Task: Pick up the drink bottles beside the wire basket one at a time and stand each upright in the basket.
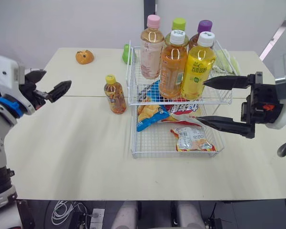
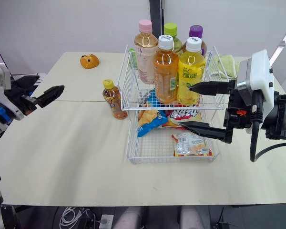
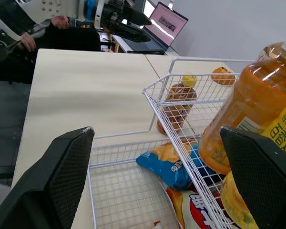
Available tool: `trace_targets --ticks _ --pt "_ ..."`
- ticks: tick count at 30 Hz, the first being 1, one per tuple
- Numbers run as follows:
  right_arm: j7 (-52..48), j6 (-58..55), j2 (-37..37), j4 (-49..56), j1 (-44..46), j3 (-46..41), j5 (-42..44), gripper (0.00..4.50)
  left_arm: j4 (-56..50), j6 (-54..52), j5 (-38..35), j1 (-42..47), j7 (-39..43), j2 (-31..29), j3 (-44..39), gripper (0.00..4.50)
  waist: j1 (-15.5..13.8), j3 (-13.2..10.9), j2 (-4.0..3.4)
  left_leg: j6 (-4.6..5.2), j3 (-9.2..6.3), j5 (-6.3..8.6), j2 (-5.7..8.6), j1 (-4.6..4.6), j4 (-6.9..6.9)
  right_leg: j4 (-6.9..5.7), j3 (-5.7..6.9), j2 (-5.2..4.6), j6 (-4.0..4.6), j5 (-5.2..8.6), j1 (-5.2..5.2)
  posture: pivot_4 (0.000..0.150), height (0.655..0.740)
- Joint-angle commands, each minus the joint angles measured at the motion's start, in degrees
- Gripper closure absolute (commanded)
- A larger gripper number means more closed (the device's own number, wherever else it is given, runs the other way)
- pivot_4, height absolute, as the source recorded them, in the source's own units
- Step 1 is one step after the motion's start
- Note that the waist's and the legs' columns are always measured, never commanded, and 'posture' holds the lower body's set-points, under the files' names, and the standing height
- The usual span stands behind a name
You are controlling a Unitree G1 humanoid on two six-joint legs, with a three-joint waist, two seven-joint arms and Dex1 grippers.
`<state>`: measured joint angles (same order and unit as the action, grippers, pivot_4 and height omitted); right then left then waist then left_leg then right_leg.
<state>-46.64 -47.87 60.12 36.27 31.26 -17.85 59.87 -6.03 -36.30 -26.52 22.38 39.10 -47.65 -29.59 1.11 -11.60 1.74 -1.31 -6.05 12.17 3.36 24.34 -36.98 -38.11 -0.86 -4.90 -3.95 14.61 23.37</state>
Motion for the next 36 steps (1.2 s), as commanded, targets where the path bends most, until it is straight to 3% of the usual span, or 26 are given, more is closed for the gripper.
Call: trace_targets --ticks 1,10,18,28,36 --pt "1.1 1.6 0.2 1.5 0.0 -2.4 0.2 0.0 -1.6 3.3 0.6 -0.8 -0.9 -0.6 -1.3 0.03 0.0 0.0 0.01 0.0 0.01 0.0 -0.01 0.0 0.0 0.01 0.01 0.01 0.01 -0.01 0.0 0.15 0.74" --pt "3.1 1.3 0.9 1.9 0.1 -2.7 1.7 0.0 -0.8 4.2 -0.2 1.8 -1.8 3.4 5.5 0.03 -0.5 0.0 0.02 0.0 0.03 0.0 0.01 -0.01 -0.01 0.02 0.03 0.03 0.01 -0.01 -0.04 0.15 0.74" --pt "4.0 1.1 2.2 2.3 -1.0 -4.0 3.0 0.0 0.4 -0.1 -0.5 12.0 -8.9 13.0 13.7 0.03 -0.9 0.0 0.04 0.0 0.04 0.0 0.04 -0.02 -0.03 0.02 0.03 0.04 -0.01 -0.02 -0.06 0.15 0.74" --pt "3.9 1.3 2.9 2.9 -2.4 -4.7 3.7 0.0 8.2 -0.7 5.3 21.7 -16.5 19.3 20.3 0.03 -0.9 0.0 0.05 0.0 0.05 0.0 0.04 -0.02 -0.02 0.01 0.03 0.08 -0.01 -0.02 -0.07 0.15 0.74" --pt "4.4 1.3 3.0 3.4 -2.6 -4.6 4.2 0.0 11.5 1.0 7.9 22.6 -18.3 20.8 20.8 0.03 -0.8 0.0 0.05 0.01 0.04 -0.01 0.04 -0.02 -0.02 0.0 0.03 0.07 -0.02 -0.03 -0.07 0.15 0.74"
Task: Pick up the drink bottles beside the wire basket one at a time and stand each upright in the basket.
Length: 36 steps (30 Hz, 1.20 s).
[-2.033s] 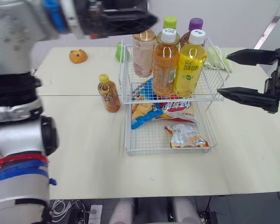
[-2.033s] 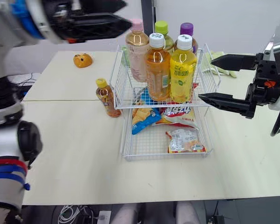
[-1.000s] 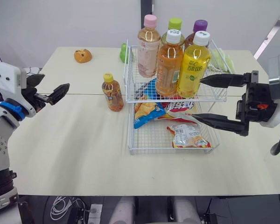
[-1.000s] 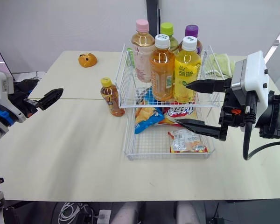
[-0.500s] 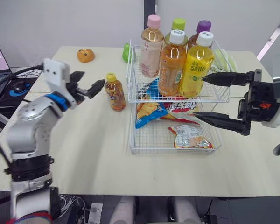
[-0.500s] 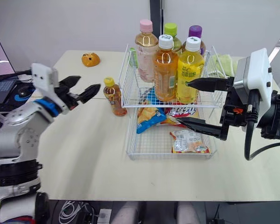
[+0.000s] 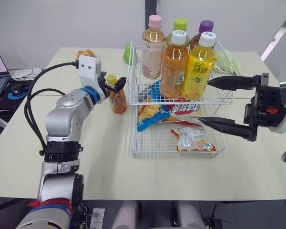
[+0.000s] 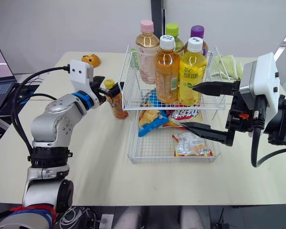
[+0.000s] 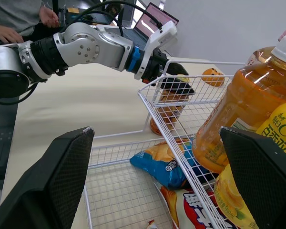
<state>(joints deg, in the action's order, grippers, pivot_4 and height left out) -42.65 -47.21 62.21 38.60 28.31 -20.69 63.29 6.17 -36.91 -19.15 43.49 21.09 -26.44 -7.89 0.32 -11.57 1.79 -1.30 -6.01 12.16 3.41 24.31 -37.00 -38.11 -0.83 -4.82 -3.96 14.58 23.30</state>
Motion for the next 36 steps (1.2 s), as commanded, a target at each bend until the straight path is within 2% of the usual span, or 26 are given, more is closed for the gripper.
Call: trace_targets --ticks 1,4,12,15,19,24,27,33,36 --pt "0.6 0.7 0.9 1.2 0.3 -1.7 0.8 0.0 -0.6 1.6 0.3 1.5 -0.2 -0.1 -1.2 0.03 -0.1 0.0 0.0 0.0 0.0 0.0 0.0 0.0 0.0 0.0 0.0 0.0 0.0 0.0 0.0 0.15 0.74" --pt "1.2 0.8 0.8 1.6 0.3 -1.4 0.8 0.0 -0.5 1.2 -0.4 1.3 1.0 0.1 -0.9 0.61 -0.1 0.0 0.0 0.0 -0.01 0.0 0.01 0.0 -0.01 0.0 0.0 -0.01 0.0 0.0 -0.01 0.15 0.74" --pt "1.3 1.2 0.8 1.5 -0.1 -1.3 0.5 0.0 -0.3 1.0 -0.7 0.6 2.2 -0.1 -1.5 3.15 -0.1 0.0 0.0 0.0 -0.01 0.0 0.01 0.0 -0.01 0.0 0.0 -0.01 0.0 0.0 -0.01 0.15 0.74" --pt "0.5 1.3 1.4 0.8 -0.4 -2.1 0.0 0.0 -2.1 0.9 -1.5 0.4 3.6 -1.7 -2.8 3.16 -0.1 0.0 0.0 0.0 -0.01 0.0 0.02 0.0 -0.01 0.01 0.0 -0.01 0.0 0.0 -0.01 0.15 0.74" --pt "-1.3 1.4 3.0 -1.1 -0.6 -3.6 -1.1 0.0 -3.8 -0.7 -2.9 4.5 7.3 -8.2 -5.0 3.16 0.2 0.0 0.01 0.0 0.0 0.0 -0.02 0.03 0.0 0.01 0.0 0.01 0.0 0.0 0.04 0.15 0.74" --pt "-3.3 -0.3 6.3 -5.2 1.6 -3.9 -0.2 0.0 -0.7 -8.4 -8.7 17.8 14.9 -17.4 -6.2 3.16 0.1 -0.1 0.11 -0.01 0.0 0.0 -0.02 0.19 -0.04 0.05 0.09 0.1 0.0 0.0 0.12 0.15 0.74" --pt "-4.7 -0.2 7.6 -7.4 3.0 -3.6 -1.2 0.0 3.6 -13.1 -12.0 27.3 19.5 -20.6 -6.1 3.16 0.0 -0.1 0.1 -0.01 0.02 0.0 0.02 0.25 -0.02 0.14 0.16 0.07 -0.04 0.0 0.1 0.15 0.74" --pt "-7.6 0.2 8.9 -10.6 3.8 -4.2 -2.2 0.0 11.4 -22.9 -16.3 46.7 29.0 -22.0 -2.2 3.16 0.1 -0.1 0.11 -0.01 0.08 0.0 0.03 0.24 -0.04 0.06 0.21 0.07 -0.08 0.03 0.07 0.15 0.74" --pt "-8.3 0.6 8.6 -10.8 3.3 -4.3 -3.0 0.0 14.4 -25.8 -16.6 51.7 31.8 -20.9 0.2 3.16 0.5 -0.1 0.1 -0.01 0.11 0.0 0.02 0.24 -0.03 0.06 0.19 0.09 -0.09 0.04 0.08 0.15 0.74"
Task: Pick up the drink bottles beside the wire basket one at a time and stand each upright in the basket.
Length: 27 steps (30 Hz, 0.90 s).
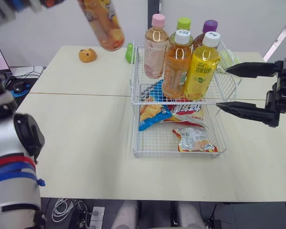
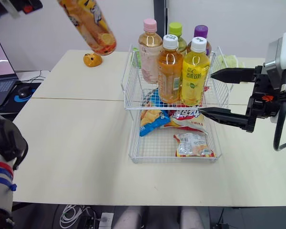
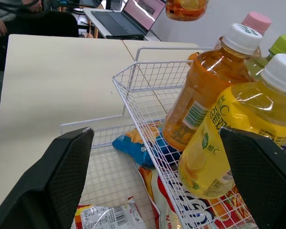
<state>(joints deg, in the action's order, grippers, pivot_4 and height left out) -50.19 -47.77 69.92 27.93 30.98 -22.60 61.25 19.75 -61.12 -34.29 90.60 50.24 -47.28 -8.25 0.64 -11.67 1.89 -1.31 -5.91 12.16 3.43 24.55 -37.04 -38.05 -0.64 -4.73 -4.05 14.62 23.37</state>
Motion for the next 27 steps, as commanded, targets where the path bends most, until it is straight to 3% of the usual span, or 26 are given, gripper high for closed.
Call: trace_targets --ticks 1,9,18,27 --pt "-0.8 1.2 0.7 -0.1 0.5 -2.5 -1.0 0.0 1.0 -2.1 -1.3 5.2 3.9 0.3 1.8 3.16 0.4 0.0 -0.01 0.0 0.0 0.0 0.0 0.0 0.02 0.0 0.0 0.0 0.0 0.0 0.0 0.15 0.74" --pt "-0.6 1.6 -0.5 0.5 0.1 -4.2 -1.3 0.0 -1.0 0.1 1.4 0.8 8.1 3.1 8.2 3.16 1.3 0.0 -0.06 0.0 -0.02 0.0 -0.04 -0.05 0.04 -0.08 -0.17 0.0 0.01 0.0 0.06 0.15 0.74" --pt "0.5 1.5 -1.4 -0.2 1.1 -6.8 0.8 0.0 -3.8 2.6 3.1 -5.3 5.3 9.7 8.7 3.16 1.1 0.0 -0.06 0.0 -0.06 0.0 0.0 0.06 0.03 -0.07 -0.25 -0.06 0.01 0.0 0.21 0.15 0.74" --pt "0.5 2.3 -1.2 -1.2 1.7 -6.5 0.6 0.0 -6.8 5.8 4.9 -10.1 6.6 10.6 10.2 3.16 1.1 0.0 -0.06 0.01 -0.08 0.0 0.01 0.05 0.01 -0.09 -0.26 -0.06 0.01 0.0 0.21 0.15 0.74"
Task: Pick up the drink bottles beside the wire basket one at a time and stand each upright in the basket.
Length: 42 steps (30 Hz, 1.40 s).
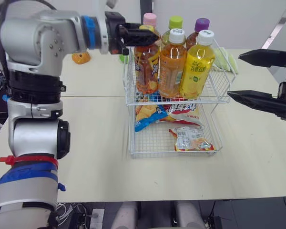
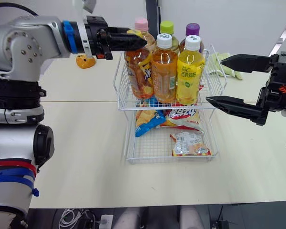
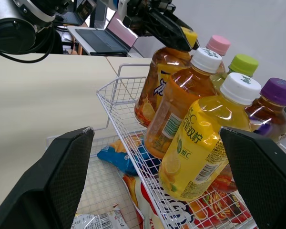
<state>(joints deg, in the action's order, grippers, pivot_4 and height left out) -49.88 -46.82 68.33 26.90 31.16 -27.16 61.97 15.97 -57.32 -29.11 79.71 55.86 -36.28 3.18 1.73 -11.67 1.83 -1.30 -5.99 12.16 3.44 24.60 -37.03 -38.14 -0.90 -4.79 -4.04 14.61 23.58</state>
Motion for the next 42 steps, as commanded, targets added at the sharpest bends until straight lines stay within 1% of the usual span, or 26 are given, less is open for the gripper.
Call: trace_targets --ticks 1,2,4,5,8,12,14,17,20,21,23,25,28,32,36,42 --pt "0.2 1.5 0.4 -0.4 1.7 -1.8 -0.3 0.0 -3.4 2.7 -0.1 0.1 1.7 -0.8 -1.0 3.16 0.0 0.0 0.0 0.0 0.0 0.0 0.0 0.0 0.0 0.0 0.0 0.0 0.0 0.0 0.0 0.15 0.74" --pt "0.2 1.7 0.5 -0.6 1.8 -1.8 -0.5 0.0 -3.7 3.3 0.1 -0.3 2.3 -1.0 -0.8 3.16 0.0 0.0 0.0 0.0 0.0 0.0 0.0 0.0 0.0 0.0 0.0 0.0 0.0 0.0 0.0 0.15 0.74" --pt "0.0 1.8 0.6 -1.4 2.0 -1.8 -0.9 0.0 -4.6 3.4 -0.3 -0.9 3.2 -1.4 -1.0 2.44 0.0 0.0 -0.01 0.0 0.0 0.0 0.0 -0.01 0.0 -0.01 0.01 0.0 0.0 0.0 0.0 0.15 0.74" --pt "-0.3 1.9 0.8 -1.9 1.9 -2.0 -1.3 0.0 -5.4 3.1 -0.7 -1.0 3.8 -1.8 -1.3 2.2 0.0 0.0 0.0 0.0 0.0 0.0 0.0 -0.01 0.0 -0.01 0.0 0.0 0.0 0.0 -0.01 0.15 0.74" --pt "-1.1 2.2 1.0 -3.1 1.6 -2.5 -2.2 0.0 -6.2 1.0 -2.3 -0.2 4.2 -2.3 -2.9 1.25 0.0 0.0 0.0 0.0 0.01 0.0 0.01 -0.01 -0.01 0.0 0.01 0.0 0.0 0.0 -0.02 0.15 0.74" --pt "-2.4 2.9 1.1 -4.0 1.7 -2.5 -3.2 0.0 -5.4 -0.7 -3.5 1.8 3.8 -5.2 -6.0 0.03 0.2 0.0 -0.01 0.0 0.02 0.0 -0.01 -0.03 0.01 -0.01 0.01 0.01 0.0 0.0 -0.02 0.15 0.74" --pt "-2.9 3.6 1.0 -4.6 2.3 -2.7 -3.5 0.0 -4.6 -1.5 -3.6 2.2 2.8 -7.8 -8.2 0.03 0.2 0.0 -0.02 0.0 0.03 0.0 -0.03 -0.05 0.02 -0.02 0.0 0.02 0.0 0.0 -0.01 0.15 0.74" --pt "-4.1 5.4 0.8 -5.9 2.3 -3.2 -5.0 0.0 -5.3 1.5 -1.2 -0.4 2.9 -13.1 -9.3 0.03 0.3 0.0 -0.03 0.0 0.07 0.0 -0.04 -0.09 0.03 -0.03 -0.03 0.02 0.0 0.0 -0.02 0.15 0.74" --pt "-6.0 7.9 0.7 -8.5 0.9 -3.8 -8.2 0.0 -8.9 6.0 1.2 -7.7 4.4 -19.1 -9.7 0.03 0.2 0.1 -0.1 0.0 0.12 0.0 -0.04 -0.19 0.06 -0.03 -0.07 0.01 0.0 0.0 -0.09 0.15 0.74" --pt "-6.6 8.9 0.7 -9.6 0.3 -3.8 -9.5 0.0 -9.8 7.3 1.6 -10.2 4.1 -20.4 -10.7 0.03 0.2 0.1 -0.1 0.0 0.13 0.0 -0.04 -0.24 0.06 -0.02 -0.08 0.01 0.0 0.0 -0.13 0.15 0.74" --pt "-7.7 11.7 0.4 -11.5 -1.2 -3.5 -13.0 0.0 -11.2 13.3 4.3 -15.9 2.7 -22.3 -12.3 0.03 0.0 0.1 -0.09 0.0 0.14 0.0 -0.05 -0.27 0.03 -0.01 -0.06 0.01 0.0 0.0 -0.2 0.15 0.74" --pt "-8.3 17.0 -0.7 -14.3 -3.6 -2.5 -18.7 0.0 -11.9 20.5 7.2 -22.9 -1.7 -22.1 -16.5 0.03 -0.3 0.1 -0.08 0.01 0.19 0.0 -0.03 -0.27 0.01 0.01 -0.04 0.01 0.0 0.0 -0.24 0.15 0.74" --pt "-7.7 23.3 -2.9 -18.1 -7.0 -1.2 -25.3 0.0 -13.7 24.1 10.0 -33.6 -7.4 -21.1 -20.9 0.03 -0.2 0.1 -0.05 0.01 0.15 0.0 -0.04 -0.32 0.03 0.05 -0.09 -0.03 0.0 -0.02 -0.27 0.15 0.74" --pt "-7.9 30.6 -6.1 -22.9 -11.4 0.3 -31.7 0.0 -16.5 28.3 12.5 -45.1 -14.1 -17.5 -24.5 0.03 -0.3 0.1 -0.05 0.01 0.15 0.0 -0.03 -0.36 0.04 -0.02 -0.1 -0.05 0.01 -0.02 -0.26 0.15 0.74" --pt "-4.8 36.0 -11.1 -27.0 -13.7 1.1 -36.0 0.0 -15.3 34.2 14.2 -53.0 -18.6 -12.9 -26.3 0.03 -0.2 0.1 -0.05 0.01 0.14 0.0 -0.04 -0.39 0.04 -0.02 -0.11 -0.06 0.04 -0.04 -0.28 0.15 0.74" --pt "3.0 48.1 -19.7 -36.1 -16.5 1.6 -43.7 0.0 -12.1 40.4 15.0 -59.9 -22.6 -7.5 -26.6 0.03 -0.3 0.1 -0.05 0.0 0.16 0.0 -0.05 -0.56 0.08 -0.02 -0.11 -0.06 0.05 -0.05 -0.39 0.15 0.74"
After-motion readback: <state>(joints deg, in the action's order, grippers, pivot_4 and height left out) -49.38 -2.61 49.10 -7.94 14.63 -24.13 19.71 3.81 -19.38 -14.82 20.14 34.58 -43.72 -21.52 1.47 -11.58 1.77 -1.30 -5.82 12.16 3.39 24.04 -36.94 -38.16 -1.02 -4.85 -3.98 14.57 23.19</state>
